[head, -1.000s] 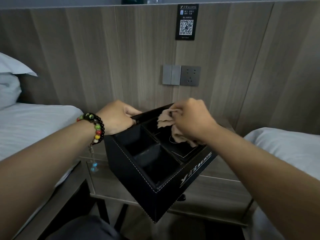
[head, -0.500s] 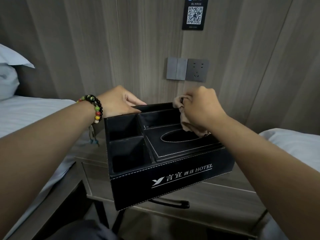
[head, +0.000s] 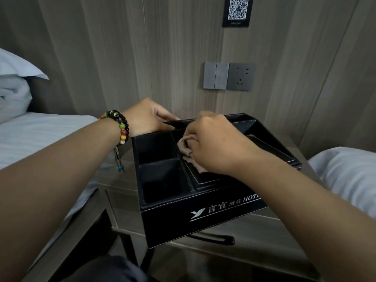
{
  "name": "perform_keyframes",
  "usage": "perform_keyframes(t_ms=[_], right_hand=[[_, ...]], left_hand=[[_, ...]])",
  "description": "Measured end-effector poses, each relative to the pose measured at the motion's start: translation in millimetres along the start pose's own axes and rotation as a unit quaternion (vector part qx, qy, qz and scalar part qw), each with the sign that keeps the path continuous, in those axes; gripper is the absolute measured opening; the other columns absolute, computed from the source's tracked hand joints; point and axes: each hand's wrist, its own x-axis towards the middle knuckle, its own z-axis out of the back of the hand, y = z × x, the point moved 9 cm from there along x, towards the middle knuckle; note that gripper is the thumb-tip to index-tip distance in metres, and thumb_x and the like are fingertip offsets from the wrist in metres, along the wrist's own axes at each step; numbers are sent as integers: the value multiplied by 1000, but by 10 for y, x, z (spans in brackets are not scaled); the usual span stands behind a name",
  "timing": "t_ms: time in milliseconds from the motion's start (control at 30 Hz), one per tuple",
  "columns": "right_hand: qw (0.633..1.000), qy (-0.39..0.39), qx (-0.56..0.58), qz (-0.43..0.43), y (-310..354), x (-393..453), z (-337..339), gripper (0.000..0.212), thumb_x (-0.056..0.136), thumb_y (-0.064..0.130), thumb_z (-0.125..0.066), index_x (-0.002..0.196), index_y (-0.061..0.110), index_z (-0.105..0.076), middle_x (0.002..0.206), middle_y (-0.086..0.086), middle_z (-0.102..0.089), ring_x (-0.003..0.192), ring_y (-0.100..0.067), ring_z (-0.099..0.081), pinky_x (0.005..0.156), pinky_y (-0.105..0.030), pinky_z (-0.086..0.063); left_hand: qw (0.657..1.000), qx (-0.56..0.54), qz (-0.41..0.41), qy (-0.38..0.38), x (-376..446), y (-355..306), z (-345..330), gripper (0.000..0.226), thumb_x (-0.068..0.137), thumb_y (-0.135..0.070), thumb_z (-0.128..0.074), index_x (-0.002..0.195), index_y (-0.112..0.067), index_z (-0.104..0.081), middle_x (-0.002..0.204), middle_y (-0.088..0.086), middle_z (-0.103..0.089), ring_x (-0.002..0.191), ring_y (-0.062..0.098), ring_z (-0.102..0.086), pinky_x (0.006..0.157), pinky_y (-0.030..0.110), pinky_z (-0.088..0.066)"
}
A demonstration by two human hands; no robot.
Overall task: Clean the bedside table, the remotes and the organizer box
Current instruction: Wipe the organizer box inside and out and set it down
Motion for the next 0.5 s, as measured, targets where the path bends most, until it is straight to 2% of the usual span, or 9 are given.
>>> perform_keyframes(t_ms=[133, 233, 367, 500], right_hand=[[998, 30, -24, 40, 104, -43, -40, 21, 92, 13, -53, 102, 14, -72, 107, -5, -55, 97, -23, -59, 84, -37, -52], [996, 43, -32, 66, 161, -180, -1, 20, 93, 16, -53, 103, 16, -70, 104, -1, -51, 96, -18, -58, 85, -34, -50], [995, 55, -42, 76, 168, -437, 64, 17, 89, 13, -58, 98, 23, -68, 100, 5, -46, 87, -16, -56, 77, -33, -51], [996, 53, -48, 60, 3, -653, 178, 16, 82, 16, -67, 90, 30, -70, 92, 11, -46, 79, -9, -57, 71, -30, -52]], left_hand=[[1000, -3, 0, 3, -19, -19, -6, 19, 79, -8, -75, 95, -20, -76, 84, -8, -75, 78, 2, -69, 85, 19, -53], [1000, 5, 4, 0, -26, -26, -5, 20, 81, -10, -75, 99, -16, -76, 78, -12, -73, 70, -3, -67, 77, 11, -53], [1000, 22, 14, 2, -16, -22, -5, 19, 82, -12, -74, 100, -17, -75, 71, -15, -73, 64, -5, -65, 68, 9, -51], [1000, 19, 16, 9, -23, -19, -23, 19, 83, -12, -72, 101, -17, -75, 72, -17, -73, 66, -6, -66, 69, 9, -52]])
